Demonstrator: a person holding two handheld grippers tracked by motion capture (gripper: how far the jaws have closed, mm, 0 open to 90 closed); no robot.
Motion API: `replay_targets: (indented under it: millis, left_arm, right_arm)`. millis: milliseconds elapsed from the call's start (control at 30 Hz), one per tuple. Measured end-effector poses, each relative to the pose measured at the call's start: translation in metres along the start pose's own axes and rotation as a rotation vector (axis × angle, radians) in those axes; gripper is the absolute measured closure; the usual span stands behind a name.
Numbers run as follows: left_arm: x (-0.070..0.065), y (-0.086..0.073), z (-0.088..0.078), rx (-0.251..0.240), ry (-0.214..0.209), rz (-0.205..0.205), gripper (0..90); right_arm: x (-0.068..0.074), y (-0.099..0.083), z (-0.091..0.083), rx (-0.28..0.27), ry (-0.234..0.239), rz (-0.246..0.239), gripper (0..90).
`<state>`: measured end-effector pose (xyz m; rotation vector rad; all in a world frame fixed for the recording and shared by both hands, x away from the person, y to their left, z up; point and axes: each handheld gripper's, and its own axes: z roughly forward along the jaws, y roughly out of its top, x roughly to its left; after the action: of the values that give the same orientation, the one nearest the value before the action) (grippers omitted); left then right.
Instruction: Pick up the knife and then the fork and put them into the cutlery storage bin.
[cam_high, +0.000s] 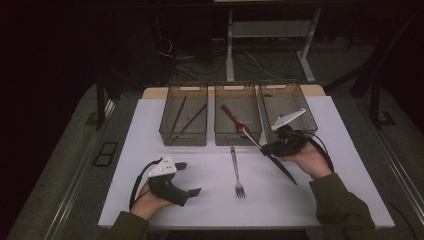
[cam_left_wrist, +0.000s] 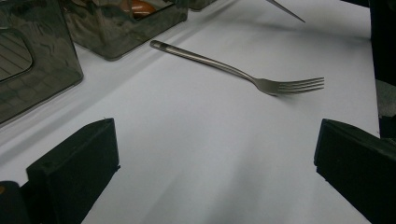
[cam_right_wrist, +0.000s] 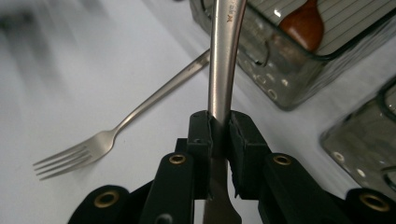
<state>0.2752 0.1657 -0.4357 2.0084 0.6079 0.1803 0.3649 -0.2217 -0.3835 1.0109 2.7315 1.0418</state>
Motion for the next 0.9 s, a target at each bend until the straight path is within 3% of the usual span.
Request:
replay_targets:
  millis: [200, 467, 900]
  left_arm:
    - [0.000, 0.000, 0.000, -0.001, 0.000, -0.003, 0.0]
    - [0.000, 0.000, 0.001, 0.000, 0.000, -0.003, 0.0]
    - [0.000, 0.000, 0.001, 0.004, -0.002, 0.003, 0.0]
  right_arm:
    - [-0.006, -0.002, -0.011, -0.077, 0.001, 0.033, 78.5]
    - [-0.017, -0.003, -0.028, -0.185, -0.034, 0.069, 78.5]
    - [-0.040, 0.013, -0.060, -0.260, -0.117, 0.114, 78.5]
